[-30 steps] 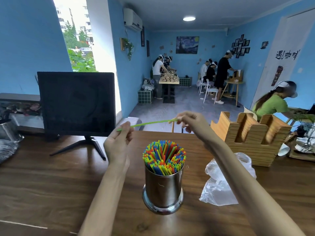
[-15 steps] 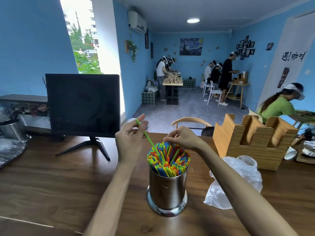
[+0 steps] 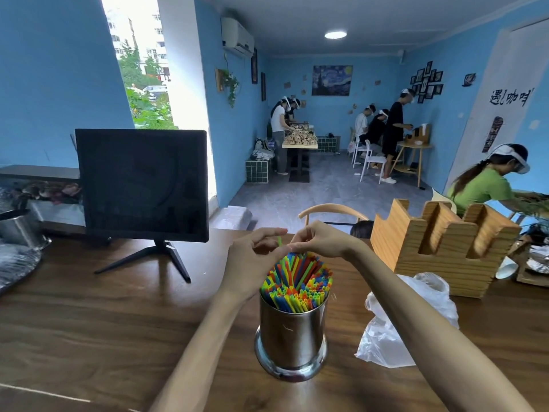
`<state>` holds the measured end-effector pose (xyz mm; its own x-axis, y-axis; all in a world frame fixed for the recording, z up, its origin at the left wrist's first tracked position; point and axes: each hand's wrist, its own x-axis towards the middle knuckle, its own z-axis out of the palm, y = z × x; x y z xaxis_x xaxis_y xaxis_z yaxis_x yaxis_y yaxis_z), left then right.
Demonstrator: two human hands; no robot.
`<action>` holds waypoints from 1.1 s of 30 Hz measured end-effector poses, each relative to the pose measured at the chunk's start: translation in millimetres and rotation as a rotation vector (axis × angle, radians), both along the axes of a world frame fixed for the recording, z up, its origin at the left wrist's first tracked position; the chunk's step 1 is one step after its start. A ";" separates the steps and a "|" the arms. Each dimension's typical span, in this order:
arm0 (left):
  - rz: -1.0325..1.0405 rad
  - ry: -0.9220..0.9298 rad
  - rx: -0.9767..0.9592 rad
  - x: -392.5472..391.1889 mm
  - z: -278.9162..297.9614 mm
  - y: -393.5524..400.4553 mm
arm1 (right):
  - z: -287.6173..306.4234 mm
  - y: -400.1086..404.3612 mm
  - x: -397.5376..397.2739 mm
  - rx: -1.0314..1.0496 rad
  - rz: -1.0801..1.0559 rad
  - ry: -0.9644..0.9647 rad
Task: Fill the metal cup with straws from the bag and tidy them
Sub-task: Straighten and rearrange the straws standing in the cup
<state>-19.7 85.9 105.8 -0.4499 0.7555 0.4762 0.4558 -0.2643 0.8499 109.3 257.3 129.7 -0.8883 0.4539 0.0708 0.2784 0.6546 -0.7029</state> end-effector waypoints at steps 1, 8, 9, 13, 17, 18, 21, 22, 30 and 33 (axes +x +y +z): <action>0.000 0.016 0.005 -0.5 -1.2 0.8 | 0.7 -0.7 0.1 0.013 0.005 0.022; -0.039 0.160 -0.103 -1.8 -13.1 2.5 | 19.2 -4.1 4.4 0.104 -0.048 0.152; -0.021 0.193 -0.123 -2.6 -14.0 3.2 | 22.0 -4.6 5.8 0.107 -0.060 0.154; 0.036 0.206 -0.091 -1.4 -11.3 6.3 | 29.0 -9.1 10.5 0.127 -0.113 0.164; 0.005 0.041 -0.094 -3.0 -10.4 13.5 | 41.3 -19.7 16.4 0.186 -0.226 0.352; -0.014 0.035 -0.135 -2.7 -10.7 15.0 | 46.9 -22.5 18.3 0.193 -0.253 0.408; -0.046 0.075 -0.218 -0.5 -10.4 17.1 | 64.9 -31.1 24.4 0.206 -0.288 0.574; -0.053 0.085 -0.216 0.3 -9.2 17.9 | 70.4 -33.6 26.0 0.199 -0.284 0.628; -0.127 -0.066 -0.096 5.5 10.4 4.9 | 88.8 -39.0 40.6 -0.014 -0.293 1.003; -0.317 -0.375 0.000 -0.1 19.8 -9.8 | 82.9 -40.1 43.9 -0.074 -0.280 1.045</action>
<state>-19.8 76.1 125.6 -0.3378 0.8833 0.3251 0.0151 -0.3403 0.9402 153.2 217.2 212.5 -0.2688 0.6655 0.6963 -0.3479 0.6071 -0.7145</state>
